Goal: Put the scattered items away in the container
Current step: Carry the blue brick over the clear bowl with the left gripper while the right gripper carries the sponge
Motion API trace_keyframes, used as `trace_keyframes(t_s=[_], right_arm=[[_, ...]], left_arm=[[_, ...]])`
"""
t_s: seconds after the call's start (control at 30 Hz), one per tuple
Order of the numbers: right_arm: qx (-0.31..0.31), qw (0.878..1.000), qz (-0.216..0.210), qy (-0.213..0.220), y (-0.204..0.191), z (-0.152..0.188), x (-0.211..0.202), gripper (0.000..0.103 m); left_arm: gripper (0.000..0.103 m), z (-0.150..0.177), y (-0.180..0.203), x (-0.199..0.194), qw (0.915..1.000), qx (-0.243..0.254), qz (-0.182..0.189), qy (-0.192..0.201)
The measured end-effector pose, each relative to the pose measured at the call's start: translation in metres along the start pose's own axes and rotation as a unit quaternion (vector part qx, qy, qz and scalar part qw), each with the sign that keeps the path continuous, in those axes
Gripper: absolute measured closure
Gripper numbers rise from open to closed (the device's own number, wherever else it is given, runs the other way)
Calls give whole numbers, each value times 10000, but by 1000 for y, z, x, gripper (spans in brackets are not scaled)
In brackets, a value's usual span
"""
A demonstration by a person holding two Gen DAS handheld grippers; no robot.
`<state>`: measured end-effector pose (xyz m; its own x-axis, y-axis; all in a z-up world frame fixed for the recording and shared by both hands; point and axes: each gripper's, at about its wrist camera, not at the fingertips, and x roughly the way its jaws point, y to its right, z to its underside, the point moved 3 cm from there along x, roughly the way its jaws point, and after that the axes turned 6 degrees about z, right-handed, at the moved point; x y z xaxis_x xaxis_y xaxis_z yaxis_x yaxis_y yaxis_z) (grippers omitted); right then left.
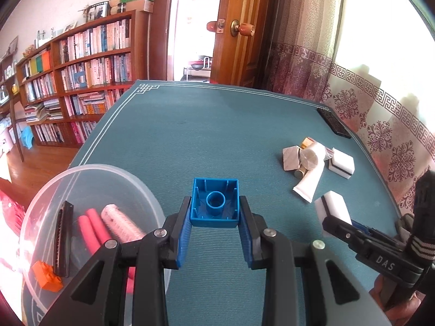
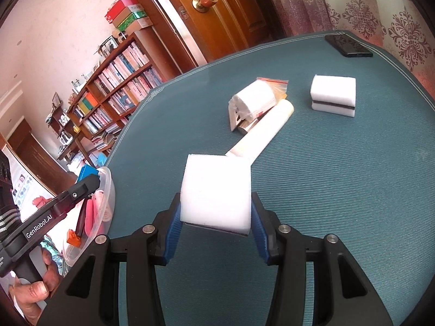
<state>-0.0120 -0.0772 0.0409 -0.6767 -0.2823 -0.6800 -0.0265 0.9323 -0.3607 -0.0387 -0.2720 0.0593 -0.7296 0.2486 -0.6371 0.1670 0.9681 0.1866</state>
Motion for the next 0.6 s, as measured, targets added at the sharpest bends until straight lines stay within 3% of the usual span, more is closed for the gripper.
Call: trace_keyframes(t_s=[0.23, 0.6], right_arm=[[-238, 9996, -124, -74, -25, 4, 5, 54], [-523, 9983, -241, -129, -57, 9, 8, 54]], left_arm=[[67, 13, -33, -27, 9982, -31, -558, 208], [67, 39, -77, -36, 9954, -453, -844, 54]])
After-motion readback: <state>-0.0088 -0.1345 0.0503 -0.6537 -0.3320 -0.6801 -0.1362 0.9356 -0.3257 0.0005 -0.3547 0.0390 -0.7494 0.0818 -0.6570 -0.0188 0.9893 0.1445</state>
